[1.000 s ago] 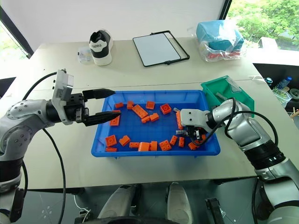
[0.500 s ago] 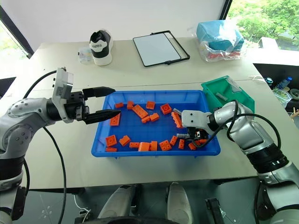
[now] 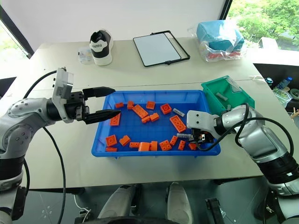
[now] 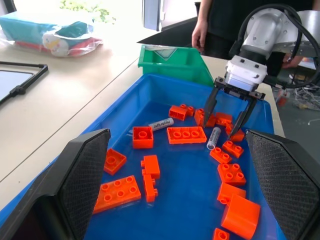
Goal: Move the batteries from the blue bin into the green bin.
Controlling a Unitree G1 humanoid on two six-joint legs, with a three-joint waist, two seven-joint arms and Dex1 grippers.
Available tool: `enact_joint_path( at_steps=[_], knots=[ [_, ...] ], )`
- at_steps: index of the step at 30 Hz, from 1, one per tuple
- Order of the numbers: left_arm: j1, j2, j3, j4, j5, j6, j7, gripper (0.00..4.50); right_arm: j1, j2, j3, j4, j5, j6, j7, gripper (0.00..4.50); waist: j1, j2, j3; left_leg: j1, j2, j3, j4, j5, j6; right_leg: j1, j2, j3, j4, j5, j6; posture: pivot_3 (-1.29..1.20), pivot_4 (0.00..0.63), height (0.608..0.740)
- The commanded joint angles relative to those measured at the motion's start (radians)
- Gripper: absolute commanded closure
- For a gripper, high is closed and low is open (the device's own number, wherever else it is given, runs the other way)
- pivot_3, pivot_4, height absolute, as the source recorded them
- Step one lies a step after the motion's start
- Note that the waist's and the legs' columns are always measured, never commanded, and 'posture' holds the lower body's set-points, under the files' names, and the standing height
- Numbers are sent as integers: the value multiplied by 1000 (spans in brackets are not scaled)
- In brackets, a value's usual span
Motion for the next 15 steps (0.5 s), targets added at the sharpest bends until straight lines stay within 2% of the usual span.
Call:
enact_joint_path(
  at_steps=[1, 5, 8, 11, 12, 15],
  knots=[
    [-25, 1, -1, -7, 4, -18, -13, 0, -7, 5, 7, 21, -4, -11, -14, 1879, 0, 0, 0, 0, 0, 0, 0, 0, 0, 0, 0, 0, 0, 0, 0, 0, 150, 731],
    [-28, 3, -4, -5, 7, -19, -23, 0, -30, 20, 29, 72, -15, -20, -14, 1879, 2, 0, 0, 0, 0, 0, 1, 0, 0, 1, 0, 0, 0, 0, 0, 0, 150, 731],
    [-29, 5, -6, -6, 7, -16, -27, 0, -44, 20, 45, 89, -8, -18, 0, 2742, 3, 0, 0, 0, 0, 0, 2, 0, 0, 2, 0, 0, 0, 0, 0, 0, 150, 731],
    [-20, 17, -3, -15, 0, -11, -43, 0, -47, 17, 56, 77, 13, 2, 28, 4229, 4, 0, 0, 0, 0, 0, 3, 0, 1, 2, 0, 0, 0, 0, 0, 0, 150, 731],
    [-16, 22, -2, -18, -1, -10, -49, 0, -46, 16, 58, 71, 17, 6, 36, 4487, 4, 0, 0, 0, 0, 0, 3, 0, 1, 2, 0, 0, 0, 0, 0, 0, 150, 731],
    [0, 44, -4, -25, -3, -7, -83, 0, -42, 10, 54, 56, 27, 20, 49, 4468, 3, 0, 0, 0, 0, 0, 3, -1, 1, 2, 0, 0, 0, 0, 0, 0, 150, 731]
  ],
)
